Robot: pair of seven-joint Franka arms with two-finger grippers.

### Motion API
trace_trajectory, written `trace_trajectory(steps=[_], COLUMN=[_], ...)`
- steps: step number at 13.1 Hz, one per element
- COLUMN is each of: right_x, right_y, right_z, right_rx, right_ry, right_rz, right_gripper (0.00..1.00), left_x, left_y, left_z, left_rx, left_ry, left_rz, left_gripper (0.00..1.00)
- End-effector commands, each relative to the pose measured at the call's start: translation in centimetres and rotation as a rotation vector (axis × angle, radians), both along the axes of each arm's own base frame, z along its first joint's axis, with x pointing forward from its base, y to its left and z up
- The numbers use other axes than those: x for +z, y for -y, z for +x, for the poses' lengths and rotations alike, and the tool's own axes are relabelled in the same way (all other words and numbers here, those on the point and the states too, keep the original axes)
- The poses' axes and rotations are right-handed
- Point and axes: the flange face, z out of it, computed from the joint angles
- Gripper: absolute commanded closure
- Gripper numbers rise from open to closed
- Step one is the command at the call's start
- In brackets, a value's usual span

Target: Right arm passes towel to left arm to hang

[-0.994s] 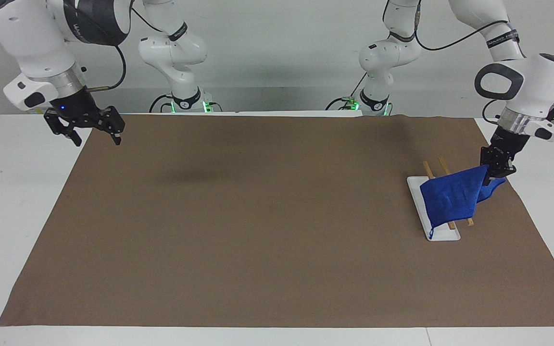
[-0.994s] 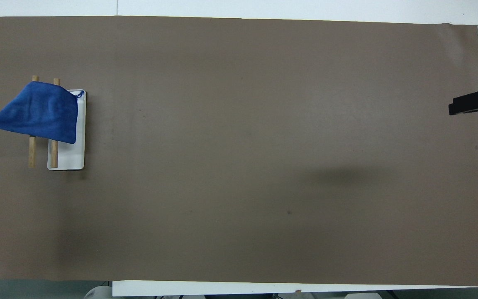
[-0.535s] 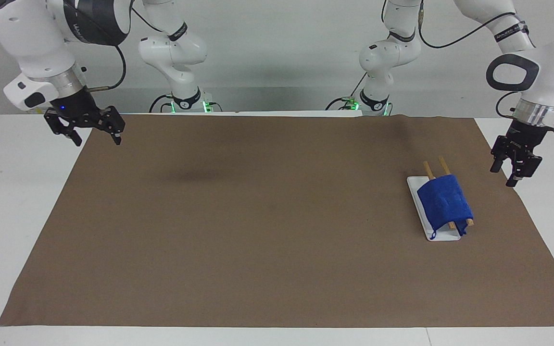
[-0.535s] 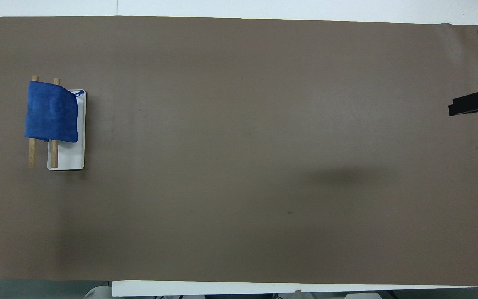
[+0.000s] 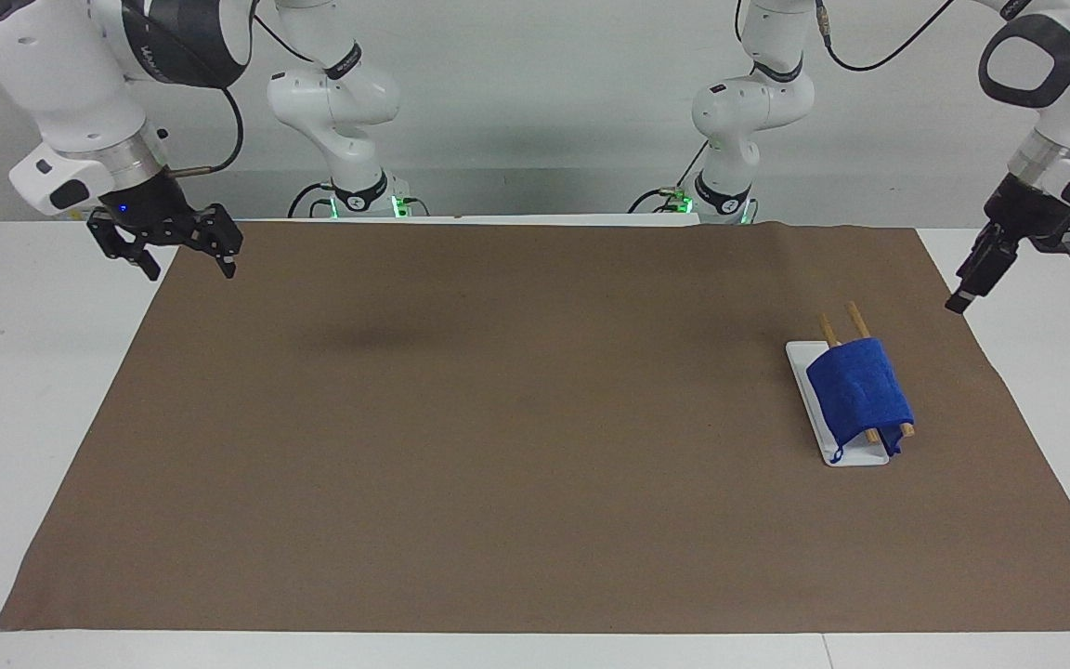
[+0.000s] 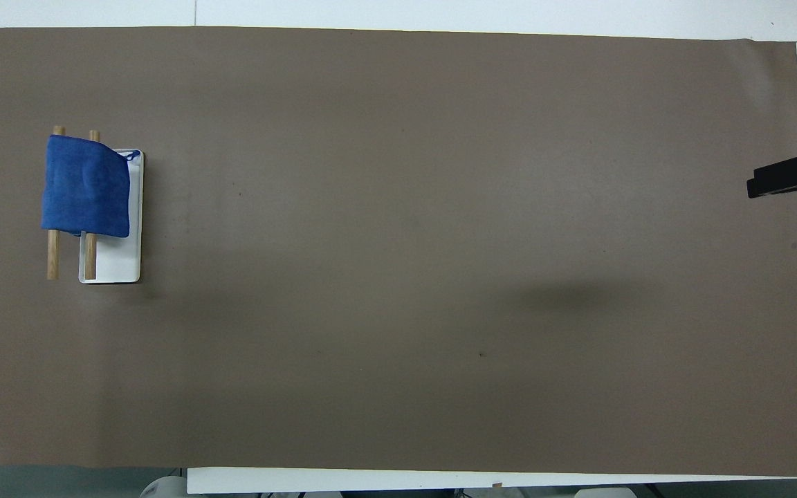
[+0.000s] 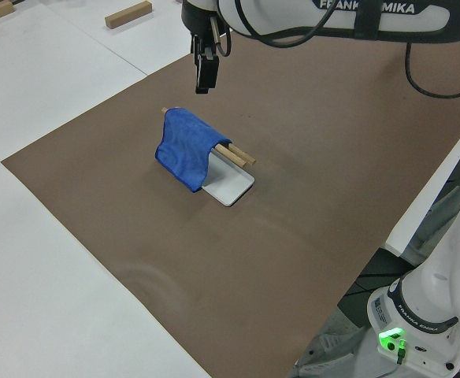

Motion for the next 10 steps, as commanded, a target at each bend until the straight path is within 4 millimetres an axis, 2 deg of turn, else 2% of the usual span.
trace_trajectory(steps=[1,2,4,6,10], right_x=[0.0,-0.3,-0.1,-0.1,-0.1], right_y=[0.5,0.3,-0.1,0.0,0.1], right_z=[-0.8,-1.0,-1.2,-1.2,-1.2], right_rx=[0.011,0.013,0.021,0.019,0.018], right_ry=[-0.022,-0.045,-0.045,-0.045,-0.045], right_rz=[-0.008,-0.006,-0.005,-0.005,-0.005], right_gripper=[0.00,0.00,0.00,0.00,0.00], left_x=[1.5,1.2,0.8,0.2,0.3], left_y=[4.4,6.1,7.9,8.0,8.2], left_z=[1.4,1.3,0.4,-0.5,-0.3], left_rx=[-0.273,-0.344,-0.415,-0.596,-0.607], left_ry=[-0.132,-0.176,-0.231,-0.230,-0.211], left_rz=[0.093,0.115,0.112,0.085,0.087], left_gripper=[0.00,0.00,0.00,0.00,0.00])
